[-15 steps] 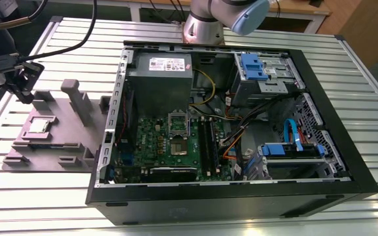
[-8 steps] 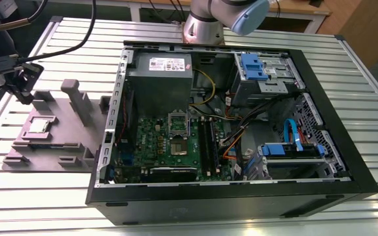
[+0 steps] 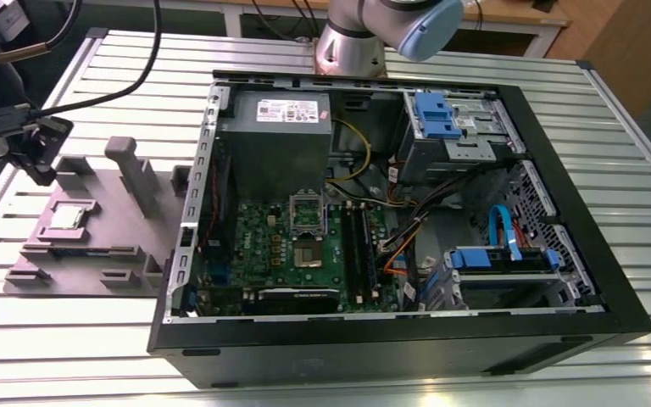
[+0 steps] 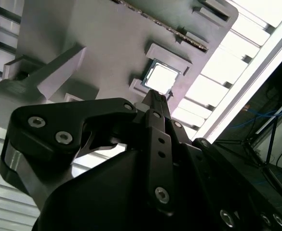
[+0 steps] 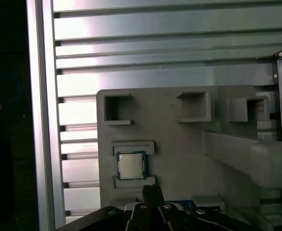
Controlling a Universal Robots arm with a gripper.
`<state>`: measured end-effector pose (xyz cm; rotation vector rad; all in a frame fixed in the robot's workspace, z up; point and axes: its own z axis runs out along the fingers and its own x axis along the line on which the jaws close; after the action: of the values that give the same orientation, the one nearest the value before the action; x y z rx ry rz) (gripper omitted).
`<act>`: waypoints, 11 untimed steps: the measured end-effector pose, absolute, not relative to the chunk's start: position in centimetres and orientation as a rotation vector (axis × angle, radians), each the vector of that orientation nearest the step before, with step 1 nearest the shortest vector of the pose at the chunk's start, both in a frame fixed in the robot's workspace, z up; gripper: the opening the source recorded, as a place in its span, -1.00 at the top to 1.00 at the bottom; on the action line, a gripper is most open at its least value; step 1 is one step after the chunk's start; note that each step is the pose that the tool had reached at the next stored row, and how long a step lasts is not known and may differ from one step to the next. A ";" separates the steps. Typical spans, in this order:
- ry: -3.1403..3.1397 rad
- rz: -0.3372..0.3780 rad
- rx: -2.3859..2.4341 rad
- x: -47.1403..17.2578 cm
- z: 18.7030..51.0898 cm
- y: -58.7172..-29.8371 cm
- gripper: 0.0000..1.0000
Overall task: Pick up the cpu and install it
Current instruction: 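Reach for the cpu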
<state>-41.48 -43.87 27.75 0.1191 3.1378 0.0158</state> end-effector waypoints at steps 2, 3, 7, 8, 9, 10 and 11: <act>3.138 0.016 0.119 -41.5 27.7 -43.9 0.80; 3.138 0.016 0.119 -41.6 27.7 -43.9 0.80; 3.138 0.016 0.119 -41.8 27.2 -43.9 0.80; 3.138 0.015 0.119 -41.8 27.1 -43.9 0.80; 3.138 0.016 0.119 -41.9 26.9 -43.9 0.80; 3.138 0.016 0.119 -42.0 26.8 -43.9 0.80; 3.138 0.016 0.119 -42.1 26.7 -43.9 0.80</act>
<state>-42.05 -43.87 26.69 0.1193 3.1379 0.0156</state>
